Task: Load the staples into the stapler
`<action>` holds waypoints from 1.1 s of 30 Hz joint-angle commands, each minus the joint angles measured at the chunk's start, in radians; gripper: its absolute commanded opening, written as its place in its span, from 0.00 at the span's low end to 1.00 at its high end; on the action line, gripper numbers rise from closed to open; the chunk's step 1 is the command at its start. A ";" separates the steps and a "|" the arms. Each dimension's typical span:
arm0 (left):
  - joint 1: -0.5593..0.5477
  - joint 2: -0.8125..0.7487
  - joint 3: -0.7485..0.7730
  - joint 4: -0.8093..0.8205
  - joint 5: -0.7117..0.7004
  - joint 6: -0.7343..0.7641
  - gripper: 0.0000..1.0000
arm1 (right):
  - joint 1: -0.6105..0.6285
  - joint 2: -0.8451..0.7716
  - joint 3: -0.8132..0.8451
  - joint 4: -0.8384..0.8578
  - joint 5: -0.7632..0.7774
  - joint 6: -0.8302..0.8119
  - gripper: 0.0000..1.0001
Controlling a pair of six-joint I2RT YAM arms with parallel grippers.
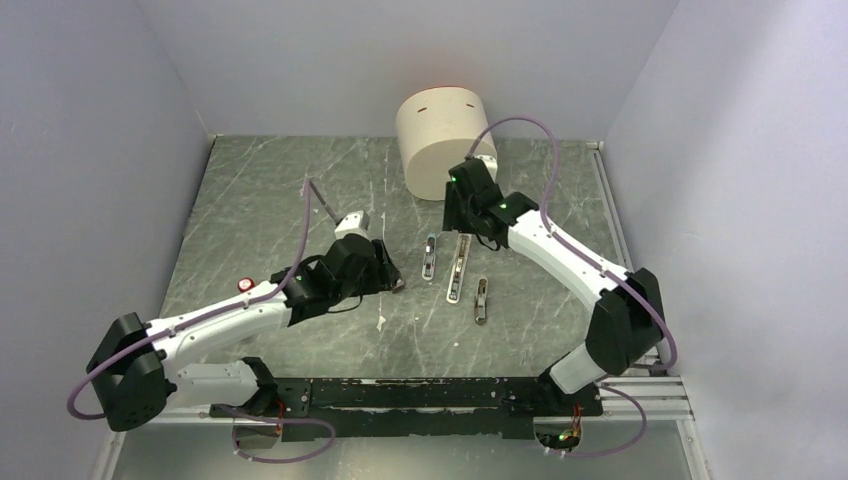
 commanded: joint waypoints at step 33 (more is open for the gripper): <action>0.146 0.299 0.002 0.309 0.265 -0.075 0.45 | 0.085 0.388 0.184 0.063 -0.004 0.082 0.40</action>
